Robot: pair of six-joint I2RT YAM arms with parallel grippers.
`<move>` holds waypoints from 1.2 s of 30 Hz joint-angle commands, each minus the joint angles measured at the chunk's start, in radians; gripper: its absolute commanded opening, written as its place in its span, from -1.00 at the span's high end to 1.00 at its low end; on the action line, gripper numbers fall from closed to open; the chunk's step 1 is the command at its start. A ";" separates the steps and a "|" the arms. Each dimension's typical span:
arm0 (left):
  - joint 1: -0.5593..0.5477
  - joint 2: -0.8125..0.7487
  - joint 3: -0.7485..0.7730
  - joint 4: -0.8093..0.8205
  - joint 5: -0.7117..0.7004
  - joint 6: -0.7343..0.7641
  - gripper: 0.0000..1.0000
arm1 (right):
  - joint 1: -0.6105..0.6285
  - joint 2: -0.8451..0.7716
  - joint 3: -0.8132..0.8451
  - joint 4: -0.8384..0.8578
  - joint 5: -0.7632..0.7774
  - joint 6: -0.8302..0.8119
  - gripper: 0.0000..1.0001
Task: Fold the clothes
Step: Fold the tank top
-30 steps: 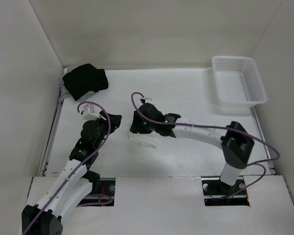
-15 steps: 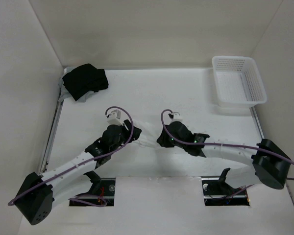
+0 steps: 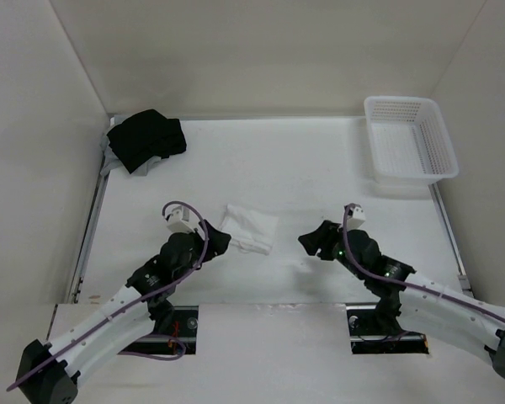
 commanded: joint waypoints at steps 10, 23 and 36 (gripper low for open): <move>0.097 0.255 0.110 0.280 0.059 0.031 -0.33 | -0.074 0.105 0.093 0.100 -0.110 -0.013 0.97; 0.143 0.562 0.151 0.342 -0.051 0.077 0.20 | -0.077 0.690 0.368 0.350 -0.250 -0.034 0.36; 0.145 0.714 0.170 0.391 -0.028 0.117 0.32 | -0.134 0.837 0.451 0.257 -0.093 -0.048 0.23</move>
